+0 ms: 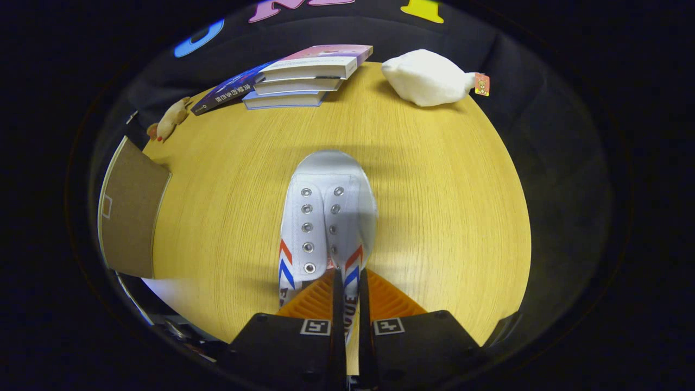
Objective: Open the storage box then place both shoes into the box .Put the left shoe in first, then the right shoe, with the right side of both shoes facing outward in a uniform manner.
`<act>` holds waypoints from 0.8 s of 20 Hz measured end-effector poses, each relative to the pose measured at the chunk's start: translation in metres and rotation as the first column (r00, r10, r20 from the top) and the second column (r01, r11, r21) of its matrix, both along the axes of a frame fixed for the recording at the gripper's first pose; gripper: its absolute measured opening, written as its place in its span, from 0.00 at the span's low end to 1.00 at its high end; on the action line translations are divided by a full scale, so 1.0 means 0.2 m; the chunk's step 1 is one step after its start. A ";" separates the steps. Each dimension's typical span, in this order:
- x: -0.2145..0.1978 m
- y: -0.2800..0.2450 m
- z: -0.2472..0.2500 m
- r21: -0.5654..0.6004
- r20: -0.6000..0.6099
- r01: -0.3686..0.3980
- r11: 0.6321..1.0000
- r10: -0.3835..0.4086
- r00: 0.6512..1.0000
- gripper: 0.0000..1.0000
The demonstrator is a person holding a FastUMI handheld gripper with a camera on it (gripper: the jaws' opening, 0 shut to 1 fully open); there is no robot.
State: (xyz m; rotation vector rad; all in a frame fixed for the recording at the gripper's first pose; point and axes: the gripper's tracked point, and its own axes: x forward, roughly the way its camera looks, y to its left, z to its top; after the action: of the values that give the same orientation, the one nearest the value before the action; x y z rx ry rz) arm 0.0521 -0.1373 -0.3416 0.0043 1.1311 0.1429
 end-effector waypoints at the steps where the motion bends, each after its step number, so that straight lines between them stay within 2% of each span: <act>1: 0.00 0.00 -0.01 0.013 -0.009 0.007 1.000 -0.007 1.000 0.08; 5: -0.02 0.05 0.09 0.105 -0.034 0.100 0.989 -0.097 0.995 0.05; 8: -0.09 0.14 0.26 0.123 -0.003 0.154 0.980 -0.154 0.988 0.05; 11: -0.16 0.31 0.48 0.193 0.021 0.209 0.959 -0.217 0.976 0.05; 13: -0.17 0.44 0.62 0.234 0.041 0.208 0.950 -0.224 0.974 0.05; 16: -0.18 0.65 0.83 0.254 0.095 0.166 0.953 -0.196 0.976 0.05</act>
State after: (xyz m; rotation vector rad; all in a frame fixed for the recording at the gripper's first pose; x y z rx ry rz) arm 0.0167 -0.0081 -0.1753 0.3155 0.9822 0.1161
